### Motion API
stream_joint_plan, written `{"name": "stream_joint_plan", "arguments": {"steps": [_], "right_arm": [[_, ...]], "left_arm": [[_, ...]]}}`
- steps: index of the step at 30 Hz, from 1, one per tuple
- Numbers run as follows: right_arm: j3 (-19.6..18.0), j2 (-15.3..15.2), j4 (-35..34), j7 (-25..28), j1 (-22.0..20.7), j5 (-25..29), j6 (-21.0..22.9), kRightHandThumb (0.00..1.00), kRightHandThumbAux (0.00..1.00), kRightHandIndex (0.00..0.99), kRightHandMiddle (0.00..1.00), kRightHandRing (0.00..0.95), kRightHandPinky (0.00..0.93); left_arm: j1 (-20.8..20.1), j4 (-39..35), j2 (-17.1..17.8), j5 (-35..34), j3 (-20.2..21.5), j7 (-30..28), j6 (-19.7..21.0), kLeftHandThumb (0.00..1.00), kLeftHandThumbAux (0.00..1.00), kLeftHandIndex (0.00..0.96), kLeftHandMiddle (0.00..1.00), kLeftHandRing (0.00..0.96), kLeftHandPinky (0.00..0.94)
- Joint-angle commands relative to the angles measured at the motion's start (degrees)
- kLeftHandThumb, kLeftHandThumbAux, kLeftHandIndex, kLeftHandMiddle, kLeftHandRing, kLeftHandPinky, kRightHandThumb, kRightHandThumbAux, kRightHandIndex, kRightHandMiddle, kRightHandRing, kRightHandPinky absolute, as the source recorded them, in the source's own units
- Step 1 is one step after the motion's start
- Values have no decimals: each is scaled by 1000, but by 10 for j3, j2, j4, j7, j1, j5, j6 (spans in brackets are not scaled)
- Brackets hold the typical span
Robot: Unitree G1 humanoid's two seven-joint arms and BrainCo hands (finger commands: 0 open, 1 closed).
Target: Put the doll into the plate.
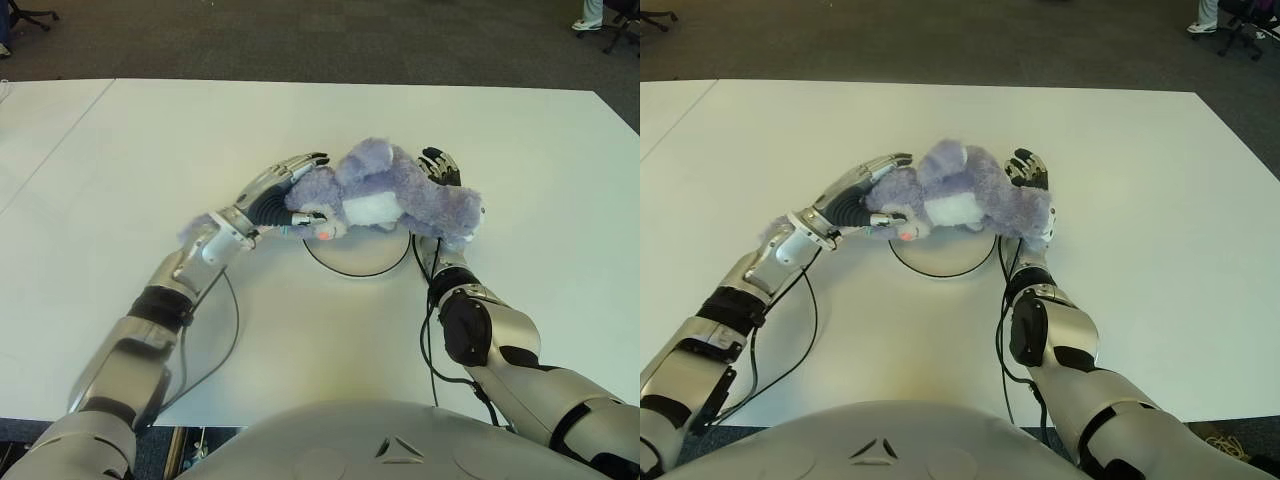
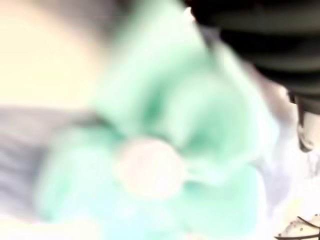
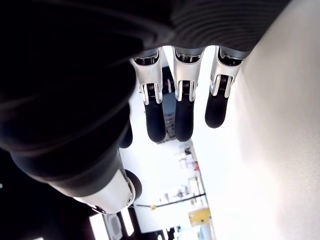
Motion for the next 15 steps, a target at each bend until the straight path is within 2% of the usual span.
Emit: {"name": "stream_joint_plan", "arguments": {"steps": [1,15], "right_arm": [[-7,45,81,-13,132,7,79,498,855,273,227,211,208],[-1,44,81,-17,131,2,80,511,850,267,222,203,193]], "left_arm": [[7,-4,19,-32,34,-26,-11,60,355,0,41,95,0],[20,-42,21,-59,84,-18,-38,79,310,0,26,27,0]]}}
